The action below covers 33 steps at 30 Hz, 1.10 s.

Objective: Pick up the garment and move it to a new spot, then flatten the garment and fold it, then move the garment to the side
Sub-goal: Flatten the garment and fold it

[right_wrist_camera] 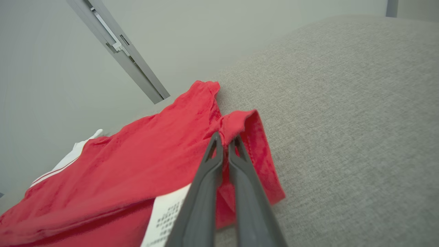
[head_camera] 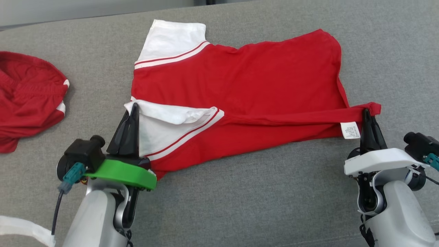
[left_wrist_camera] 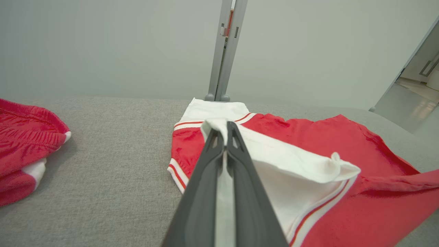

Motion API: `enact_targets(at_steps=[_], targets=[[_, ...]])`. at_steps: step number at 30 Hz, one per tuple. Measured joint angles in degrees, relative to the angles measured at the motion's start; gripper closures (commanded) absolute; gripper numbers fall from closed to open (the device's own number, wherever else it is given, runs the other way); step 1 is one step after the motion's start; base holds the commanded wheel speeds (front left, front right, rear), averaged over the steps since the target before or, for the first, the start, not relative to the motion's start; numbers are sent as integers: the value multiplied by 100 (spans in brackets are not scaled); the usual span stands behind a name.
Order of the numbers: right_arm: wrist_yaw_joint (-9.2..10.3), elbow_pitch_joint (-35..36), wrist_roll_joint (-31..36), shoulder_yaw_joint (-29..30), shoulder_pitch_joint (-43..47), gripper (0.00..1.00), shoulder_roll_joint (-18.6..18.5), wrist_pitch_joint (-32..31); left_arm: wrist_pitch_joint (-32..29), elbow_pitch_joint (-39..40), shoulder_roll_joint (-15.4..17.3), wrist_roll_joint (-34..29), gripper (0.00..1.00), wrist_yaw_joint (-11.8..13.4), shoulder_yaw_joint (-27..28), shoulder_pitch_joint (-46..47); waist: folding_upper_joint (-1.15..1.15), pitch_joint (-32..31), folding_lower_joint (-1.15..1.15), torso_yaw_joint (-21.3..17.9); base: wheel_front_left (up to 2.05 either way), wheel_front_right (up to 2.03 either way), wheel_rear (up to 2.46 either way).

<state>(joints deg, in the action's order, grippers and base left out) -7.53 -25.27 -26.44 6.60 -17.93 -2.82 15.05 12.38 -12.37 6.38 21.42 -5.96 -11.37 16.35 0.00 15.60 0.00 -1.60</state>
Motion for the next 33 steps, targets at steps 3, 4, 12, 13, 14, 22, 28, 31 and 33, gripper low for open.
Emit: enact_targets(at_steps=[3,4,12,13,14,22,28,31,33], targets=[[0,-191,52,-16,-185,100,1,0,58,-436,-4,-43,100,-13,-82,386,0,126,0,-27,0,0,0],[0,-244,70,-19,-228,100,2,-1,68,-547,-9,-47,100,-16,-104,473,0,153,0,-34,0,0,0],[0,-458,147,-59,-463,0,1,0,226,-1381,-100,-105,0,-5,-137,1038,0,193,0,-58,0,0,0],[0,-413,149,-58,-470,0,1,0,235,-1402,-125,-105,0,-4,-133,1045,0,182,0,-58,0,0,0],[0,-368,151,-56,-470,0,1,0,240,-1412,-145,-107,0,-5,-129,1046,0,171,0,-57,0,0,0],[0,267,358,124,-80,0,-1,0,266,-794,-233,-78,0,-57,29,695,0,-24,0,-8,0,0,0],[0,533,858,175,444,0,-1,0,257,-392,-190,63,0,-80,85,-183,0,-294,0,35,0,0,0],[0,561,1072,159,617,0,0,0,-94,-325,-85,138,0,-82,41,-600,0,-441,0,66,0,0,0],[0,557,1162,119,667,0,-2,0,-480,-303,-51,238,0,-63,-12,-829,0,-531,0,91,0,0,0]])
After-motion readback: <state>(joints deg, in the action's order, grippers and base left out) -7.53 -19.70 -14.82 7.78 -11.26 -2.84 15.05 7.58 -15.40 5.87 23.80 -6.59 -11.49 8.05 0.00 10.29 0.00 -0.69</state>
